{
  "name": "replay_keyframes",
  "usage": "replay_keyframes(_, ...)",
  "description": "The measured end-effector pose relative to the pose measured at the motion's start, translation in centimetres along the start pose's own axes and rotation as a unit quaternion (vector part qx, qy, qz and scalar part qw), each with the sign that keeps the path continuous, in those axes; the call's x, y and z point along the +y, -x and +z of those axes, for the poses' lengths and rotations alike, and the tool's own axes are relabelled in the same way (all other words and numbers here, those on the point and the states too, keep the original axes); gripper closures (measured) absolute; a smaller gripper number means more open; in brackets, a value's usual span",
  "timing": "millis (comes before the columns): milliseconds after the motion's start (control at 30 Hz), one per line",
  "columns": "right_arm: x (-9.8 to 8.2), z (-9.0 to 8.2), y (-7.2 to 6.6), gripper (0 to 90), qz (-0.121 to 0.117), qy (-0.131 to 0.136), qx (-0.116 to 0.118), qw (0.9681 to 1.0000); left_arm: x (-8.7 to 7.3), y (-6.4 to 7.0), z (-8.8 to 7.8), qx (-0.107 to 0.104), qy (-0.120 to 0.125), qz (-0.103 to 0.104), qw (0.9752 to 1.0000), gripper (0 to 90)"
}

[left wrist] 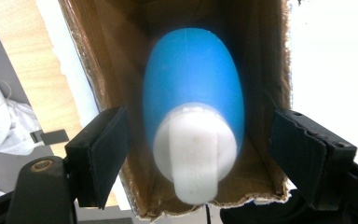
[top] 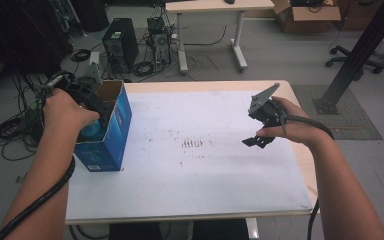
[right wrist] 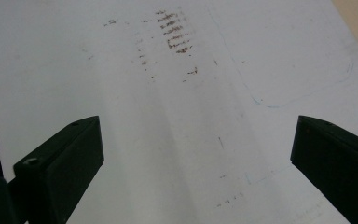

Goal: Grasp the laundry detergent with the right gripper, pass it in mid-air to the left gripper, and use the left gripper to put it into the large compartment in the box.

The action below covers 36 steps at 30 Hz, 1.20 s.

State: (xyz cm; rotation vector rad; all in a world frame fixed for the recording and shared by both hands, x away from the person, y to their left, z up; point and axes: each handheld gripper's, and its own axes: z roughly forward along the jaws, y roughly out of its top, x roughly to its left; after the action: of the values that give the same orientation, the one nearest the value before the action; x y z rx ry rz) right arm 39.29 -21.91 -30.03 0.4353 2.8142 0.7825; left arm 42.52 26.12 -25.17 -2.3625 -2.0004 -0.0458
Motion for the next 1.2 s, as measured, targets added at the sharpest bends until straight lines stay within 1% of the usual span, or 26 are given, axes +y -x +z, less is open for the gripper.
replay_keyframes(133, 0.0, 0.0, 0.0, 2.3, -0.001, -0.002, 0.000, 1.0000, -0.2, 0.0, -0.5, 0.003, 0.004, 0.003, 1.0000, 19.5)
replay_keyframes(200, 0.1, -0.1, -0.1, 2.3, -0.002, -0.002, -0.001, 1.0000, -0.2, 0.0, -0.8, 0.006, 0.004, 0.005, 1.0000, 17.5)
replay_keyframes(333, 0.1, -0.2, -0.1, 2.3, -0.003, -0.002, -0.001, 1.0000, -0.4, 0.2, -1.7, 0.012, 0.009, 0.017, 0.9998, 15.1)
replay_keyframes(367, 0.1, -0.3, -0.1, 2.3, -0.002, -0.002, -0.002, 1.0000, -0.4, 0.3, -1.9, 0.012, 0.011, 0.016, 0.9997, 14.6)
replay_keyframes(433, 0.1, -0.3, -0.1, 2.3, -0.003, -0.002, -0.002, 1.0000, -0.5, 0.5, -2.4, 0.015, 0.015, 0.025, 0.9995, 13.5)
replay_keyframes(500, 0.1, -0.3, -0.1, 2.3, -0.004, -0.002, -0.002, 1.0000, -0.5, 0.8, -2.9, 0.016, 0.014, 0.032, 0.9992, 9.6)
replay_keyframes(600, 0.1, -0.3, -0.1, 2.2, -0.004, -0.003, -0.001, 1.0000, -0.6, 1.3, -3.8, 0.018, 0.021, 0.046, 0.9985, 7.9)
replay_keyframes(667, 0.2, -0.4, -0.2, 2.3, -0.004, -0.003, -0.002, 1.0000, -0.6, 1.6, -4.1, 0.020, 0.021, 0.051, 0.9983, 6.5)
replay_keyframes(767, 0.2, -0.4, -0.2, 2.3, -0.005, -0.002, -0.002, 1.0000, -0.6, 2.0, -4.6, 0.016, 0.026, 0.061, 0.9977, 4.5)
replay_keyframes(833, 0.3, -0.5, -0.2, 2.3, -0.006, -0.002, -0.002, 1.0000, -0.6, 2.2, -4.9, 0.018, 0.024, 0.071, 0.9970, 2.8)
replay_keyframes(900, 0.3, -0.6, -0.2, 2.3, -0.006, -0.001, -0.003, 1.0000, -0.5, 2.5, -5.1, 0.012, 0.024, 0.087, 0.9959, 0.2)
replay_keyframes(1067, 0.5, -0.8, -0.4, 2.3, -0.012, -0.001, -0.004, 0.9999, -0.5, 3.5, -5.9, 0.003, 0.035, 0.123, 0.9918, 0.2)
replay_keyframes(1133, 0.6, -0.9, -0.5, 2.2, -0.015, 0.001, -0.003, 0.9999, -0.5, 4.2, -6.3, 0.001, 0.039, 0.150, 0.9879, 0.2)
replay_keyframes(1200, 0.8, -1.0, -0.6, 2.3, -0.019, -0.001, -0.002, 0.9998, -0.5, 4.9, -6.7, -0.007, 0.045, 0.173, 0.9838, 0.2)
